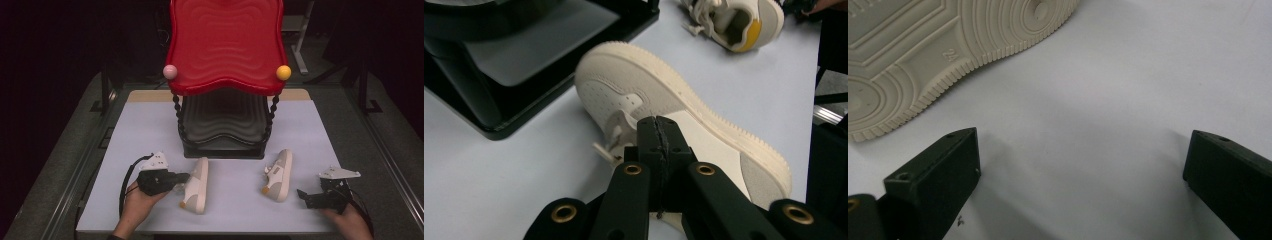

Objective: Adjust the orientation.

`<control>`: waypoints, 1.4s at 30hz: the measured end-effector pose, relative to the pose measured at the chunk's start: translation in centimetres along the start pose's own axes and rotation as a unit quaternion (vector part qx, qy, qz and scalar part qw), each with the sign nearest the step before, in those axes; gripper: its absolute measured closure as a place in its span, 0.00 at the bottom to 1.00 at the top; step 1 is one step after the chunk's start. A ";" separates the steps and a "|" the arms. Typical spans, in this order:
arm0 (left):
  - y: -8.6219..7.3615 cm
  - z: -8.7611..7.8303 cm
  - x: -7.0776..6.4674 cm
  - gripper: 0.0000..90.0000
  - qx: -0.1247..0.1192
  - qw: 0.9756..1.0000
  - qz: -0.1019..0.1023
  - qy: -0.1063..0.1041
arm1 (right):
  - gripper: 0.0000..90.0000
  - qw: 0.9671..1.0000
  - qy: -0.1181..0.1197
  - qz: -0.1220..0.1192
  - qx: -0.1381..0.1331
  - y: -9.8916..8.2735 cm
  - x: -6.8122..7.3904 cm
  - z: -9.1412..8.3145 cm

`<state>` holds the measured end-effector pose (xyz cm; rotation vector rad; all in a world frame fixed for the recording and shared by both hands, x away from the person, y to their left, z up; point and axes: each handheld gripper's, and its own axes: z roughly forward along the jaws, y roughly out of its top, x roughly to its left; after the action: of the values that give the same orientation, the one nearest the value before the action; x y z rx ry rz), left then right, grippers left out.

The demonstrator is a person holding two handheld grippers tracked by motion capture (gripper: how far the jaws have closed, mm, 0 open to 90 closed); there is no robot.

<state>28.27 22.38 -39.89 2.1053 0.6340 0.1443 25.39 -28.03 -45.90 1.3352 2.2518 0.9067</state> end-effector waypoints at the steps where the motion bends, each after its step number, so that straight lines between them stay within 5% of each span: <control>1: -0.1 0.2 -0.1 1.00 0.004 1.000 -0.001 -0.002 | 0.01 1.000 0.000 0.000 0.000 0.0 0.0 0.0; 22: 1.3 1.9 -1.3 1.00 -0.009 0.999 0.009 -0.030 | 0.01 1.000 0.000 0.001 0.000 0.0 0.0 0.0; 42: 3.8 6.9 -4.0 1.00 0.014 0.997 0.045 -0.059 | 0.01 1.000 0.000 0.001 0.000 0.0 0.0 0.0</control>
<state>28.56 13.54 -40.35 2.1531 0.4734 0.0602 25.38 -28.03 -45.90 1.3367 2.2511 0.9086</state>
